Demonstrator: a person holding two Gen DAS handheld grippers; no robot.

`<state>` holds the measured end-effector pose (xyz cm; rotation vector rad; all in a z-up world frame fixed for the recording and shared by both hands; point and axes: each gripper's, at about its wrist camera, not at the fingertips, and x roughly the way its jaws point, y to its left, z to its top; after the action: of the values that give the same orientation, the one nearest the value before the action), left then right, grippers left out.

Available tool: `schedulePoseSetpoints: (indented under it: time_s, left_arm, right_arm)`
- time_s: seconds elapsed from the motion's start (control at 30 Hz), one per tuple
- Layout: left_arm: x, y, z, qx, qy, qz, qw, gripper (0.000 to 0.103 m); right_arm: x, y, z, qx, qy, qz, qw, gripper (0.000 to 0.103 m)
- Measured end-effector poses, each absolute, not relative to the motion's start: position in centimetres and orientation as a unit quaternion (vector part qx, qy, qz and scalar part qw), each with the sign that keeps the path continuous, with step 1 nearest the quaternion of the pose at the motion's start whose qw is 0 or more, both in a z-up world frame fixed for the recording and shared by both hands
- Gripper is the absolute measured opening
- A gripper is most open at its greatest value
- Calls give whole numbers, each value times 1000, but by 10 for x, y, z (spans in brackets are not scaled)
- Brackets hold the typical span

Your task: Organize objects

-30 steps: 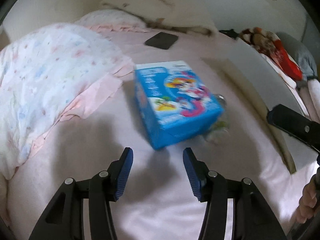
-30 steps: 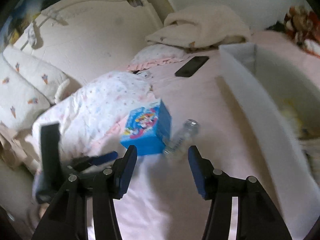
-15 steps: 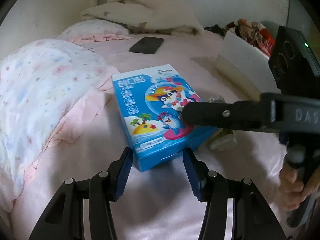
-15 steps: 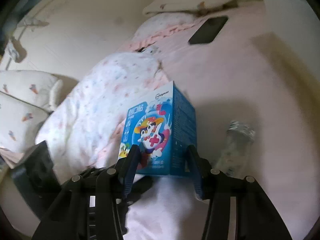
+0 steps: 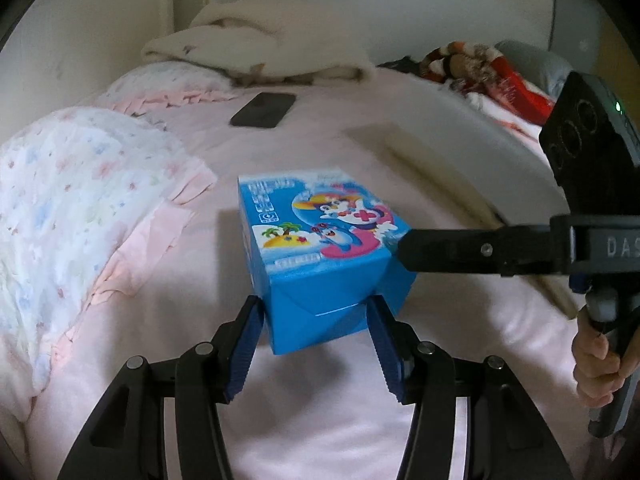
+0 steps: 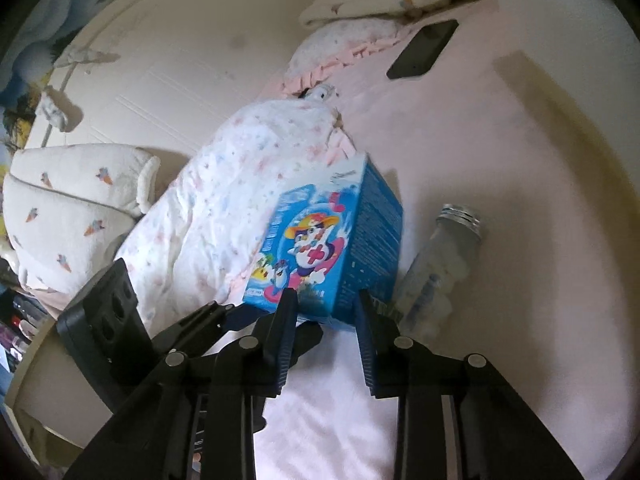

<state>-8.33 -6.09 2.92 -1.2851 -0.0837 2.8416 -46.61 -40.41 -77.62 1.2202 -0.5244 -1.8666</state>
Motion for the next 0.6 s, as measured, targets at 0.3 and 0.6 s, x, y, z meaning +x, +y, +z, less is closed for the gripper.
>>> schedulePoseSetpoints:
  time_s: [0.3,0.6]
  left_arm:
    - [-42,-16,71,-389,-39,915,99,51]
    - [-16,1,88,-403,7,912,81,53]
  right_arm:
    - [-417,-383,-783,453,-228,-747,429,21]
    - [-388,-390,-739,396,-164,-809,402,27]
